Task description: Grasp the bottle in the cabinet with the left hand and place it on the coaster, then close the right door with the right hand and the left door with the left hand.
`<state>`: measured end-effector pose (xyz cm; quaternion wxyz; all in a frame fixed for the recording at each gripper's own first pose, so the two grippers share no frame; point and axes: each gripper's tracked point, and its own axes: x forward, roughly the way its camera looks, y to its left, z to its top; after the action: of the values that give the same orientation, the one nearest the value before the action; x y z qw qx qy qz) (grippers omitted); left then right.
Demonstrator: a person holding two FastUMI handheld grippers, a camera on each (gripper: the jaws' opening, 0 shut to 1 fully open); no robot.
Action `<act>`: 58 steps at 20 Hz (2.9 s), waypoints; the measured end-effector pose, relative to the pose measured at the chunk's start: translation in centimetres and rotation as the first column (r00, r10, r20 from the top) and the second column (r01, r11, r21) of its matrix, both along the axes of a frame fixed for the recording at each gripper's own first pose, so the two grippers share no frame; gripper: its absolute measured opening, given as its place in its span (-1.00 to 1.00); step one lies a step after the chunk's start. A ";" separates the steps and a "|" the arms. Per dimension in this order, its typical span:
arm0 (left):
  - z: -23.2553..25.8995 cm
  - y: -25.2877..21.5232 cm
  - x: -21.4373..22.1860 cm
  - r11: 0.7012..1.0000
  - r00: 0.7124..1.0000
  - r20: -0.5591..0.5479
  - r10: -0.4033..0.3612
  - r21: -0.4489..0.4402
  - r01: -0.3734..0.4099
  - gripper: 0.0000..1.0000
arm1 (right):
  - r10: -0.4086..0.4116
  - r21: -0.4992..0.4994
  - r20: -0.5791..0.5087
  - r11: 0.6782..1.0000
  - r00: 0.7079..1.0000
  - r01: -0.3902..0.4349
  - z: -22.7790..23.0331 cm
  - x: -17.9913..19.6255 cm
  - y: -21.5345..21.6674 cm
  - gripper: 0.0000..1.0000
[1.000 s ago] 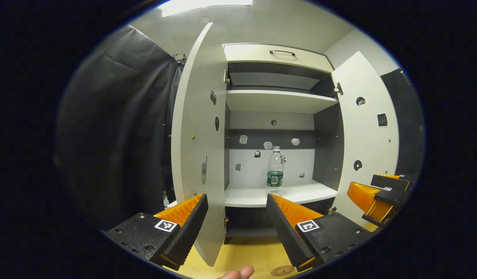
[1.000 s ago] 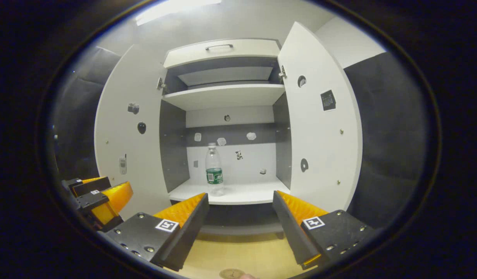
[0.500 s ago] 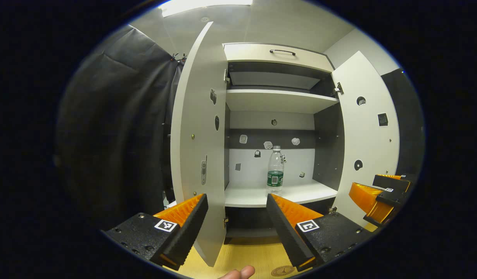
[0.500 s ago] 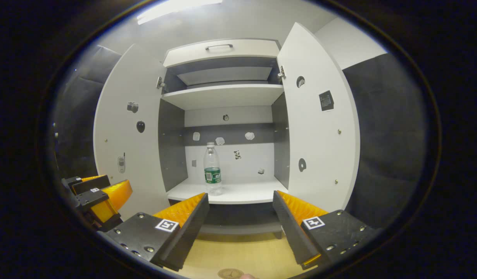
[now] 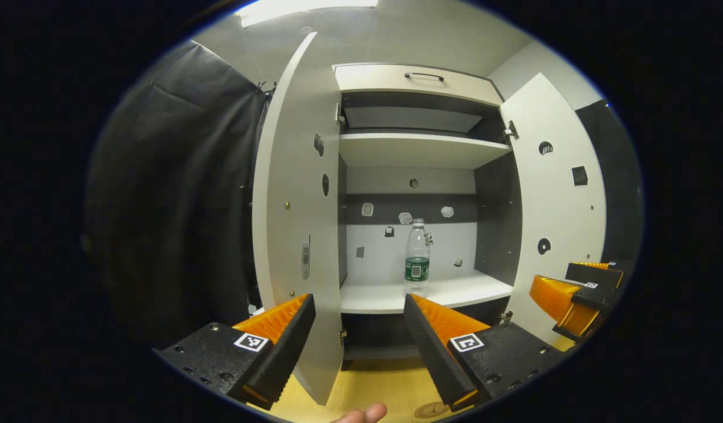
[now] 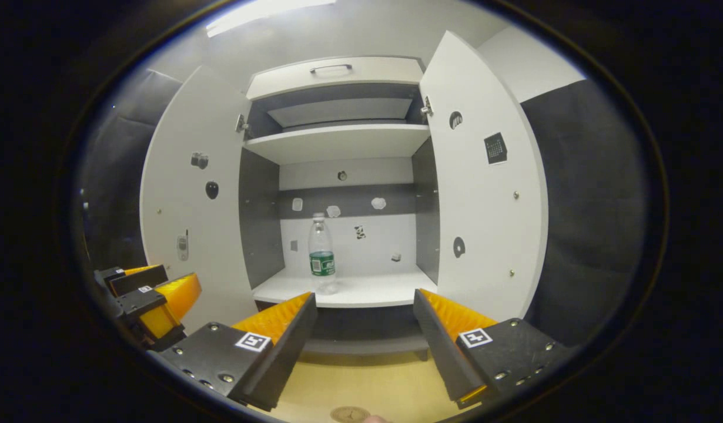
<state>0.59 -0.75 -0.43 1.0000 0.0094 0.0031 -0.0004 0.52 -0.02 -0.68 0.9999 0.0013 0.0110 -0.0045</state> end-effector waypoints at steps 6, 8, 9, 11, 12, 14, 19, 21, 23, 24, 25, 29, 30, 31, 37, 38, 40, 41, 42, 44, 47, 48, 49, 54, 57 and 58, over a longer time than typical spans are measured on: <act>-0.6 -1.5 2.6 1.000 1.000 -0.005 -0.028 0.010 0.029 0.92 | -0.008 0.005 -0.027 1.000 1.000 0.008 -0.9 0.8 -0.3 1.00; -0.8 -2.4 3.7 0.999 0.999 -0.010 -0.045 0.009 0.045 0.92 | -0.017 0.009 -0.040 1.000 0.999 0.017 -1.3 1.3 -0.5 1.00; -0.9 -3.0 4.5 0.998 0.998 -0.008 -0.055 0.008 0.055 0.94 | -0.022 0.006 -0.047 1.000 0.999 0.022 -1.5 1.5 -0.6 1.00; -1.0 -4.2 6.5 0.997 0.997 -0.013 -0.075 0.008 0.075 0.93 | -0.030 -0.002 -0.062 1.000 0.998 0.030 -2.0 1.6 -1.1 1.00; -1.2 -4.8 7.5 0.996 0.996 -0.017 -0.084 0.006 0.084 0.93 | -0.034 -0.005 -0.068 0.999 0.997 0.034 -2.3 1.6 -1.5 1.00; -1.4 -6.0 9.8 0.995 0.995 -0.024 -0.099 0.001 0.099 0.92 | -0.043 -0.010 -0.077 0.999 0.996 0.042 -2.6 1.4 -2.1 1.00; -1.5 -8.5 16.2 0.991 0.991 -0.036 -0.132 -0.017 0.132 0.93 | -0.064 -0.005 -0.119 0.998 0.991 0.063 -3.8 2.1 -3.5 1.00; -1.6 -9.3 18.5 0.990 0.989 -0.039 -0.142 -0.021 0.141 0.93 | -0.082 -0.015 -0.137 0.997 0.987 0.081 -4.3 2.4 -4.3 0.94; -2.0 -10.3 20.8 0.988 0.987 -0.043 -0.153 -0.021 0.152 0.93 | -0.104 -0.032 -0.148 0.994 0.984 0.100 -4.7 2.5 -5.2 1.00; -2.0 -10.7 21.8 0.988 0.987 -0.046 -0.156 -0.021 0.155 0.93 | -0.113 -0.034 -0.152 0.993 0.982 0.109 -4.8 2.6 -5.6 1.00; -2.2 -11.0 22.7 0.987 0.986 -0.047 -0.159 -0.023 0.158 0.93 | -0.118 -0.031 -0.157 0.993 0.981 0.115 -4.8 2.6 -5.9 0.94; -2.6 -12.1 26.3 0.987 0.985 -0.055 -0.162 -0.012 0.161 0.94 | -0.140 -0.026 -0.163 0.990 0.977 0.138 -4.5 2.4 -6.8 1.00; -2.8 -12.2 27.0 0.988 0.986 -0.059 -0.156 -0.013 0.155 0.93 | -0.146 -0.031 -0.165 0.989 0.975 0.143 -4.6 2.3 -7.1 1.00; -2.9 -12.4 27.7 0.987 0.985 -0.064 -0.159 -0.022 0.158 0.93 | -0.150 -0.037 -0.168 0.989 0.974 0.146 -4.6 2.2 -7.2 0.94; -4.5 -12.8 30.8 0.989 0.984 -0.099 -0.146 -0.035 0.143 0.94 | -0.172 -0.087 -0.193 0.984 0.966 0.158 -5.5 1.8 -7.9 1.00; -4.8 -12.7 31.0 0.989 0.984 -0.106 -0.142 -0.044 0.138 0.94 | -0.170 -0.100 -0.200 0.983 0.965 0.152 -5.8 1.7 -7.7 1.00; -4.5 -12.6 31.2 0.989 0.985 -0.103 -0.140 -0.051 0.135 0.89 | -0.154 -0.095 -0.207 0.986 0.966 0.137 -6.0 1.5 -7.4 1.00; -3.9 -12.1 30.9 0.992 0.988 -0.098 -0.118 -0.062 0.112 0.79 | -0.145 -0.082 -0.214 0.988 0.966 0.130 -6.2 1.4 -7.3 1.00; -3.9 -12.2 30.8 0.990 0.988 -0.093 -0.124 -0.075 0.117 0.63 | -0.140 -0.063 -0.225 0.990 0.964 0.129 -6.6 1.3 -7.2 1.00; -3.0 -12.0 29.5 0.987 0.988 -0.077 -0.136 -0.097 0.128 0.62 | -0.125 -0.020 -0.236 0.992 0.964 0.123 -7.0 1.0 -7.0 1.00; -1.9 -11.2 26.7 0.986 0.988 -0.062 -0.139 -0.098 0.132 0.61 | -0.118 0.006 -0.238 0.992 0.964 0.123 -7.4 0.4 -7.1 1.00; -1.6 -11.2 25.6 0.985 0.988 -0.049 -0.144 -0.107 0.138 0.62 | -0.116 0.011 -0.236 0.992 0.965 0.122 -7.5 0.1 -7.1 1.00; -1.5 -11.1 24.3 0.982 0.988 -0.039 -0.152 -0.116 0.147 0.62 | -0.114 0.018 -0.235 0.992 0.965 0.121 -7.5 -0.1 -7.1 1.00; -2.8 -10.9 17.4 0.984 0.987 -0.006 -0.163 -0.078 0.162 0.58 | -0.088 0.055 -0.265 0.993 0.960 0.106 -9.2 -2.1 -7.0 1.00; -5.2 -11.7 13.1 0.977 0.979 -0.033 -0.200 -0.085 0.197 0.61 | -0.070 0.085 -0.285 0.991 0.956 0.098 -10.2 -3.3 -7.2 1.00; -6.0 -11.8 11.8 0.977 0.979 -0.026 -0.202 -0.082 0.199 0.62 | -0.078 0.083 -0.293 0.991 0.953 0.106 -10.7 -3.7 -7.6 1.00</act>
<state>12.38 -12.59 -6.40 0.9942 -0.0298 0.0191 -0.1015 -3.15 -7.61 -11.36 0.9850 0.0502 0.1571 -0.0507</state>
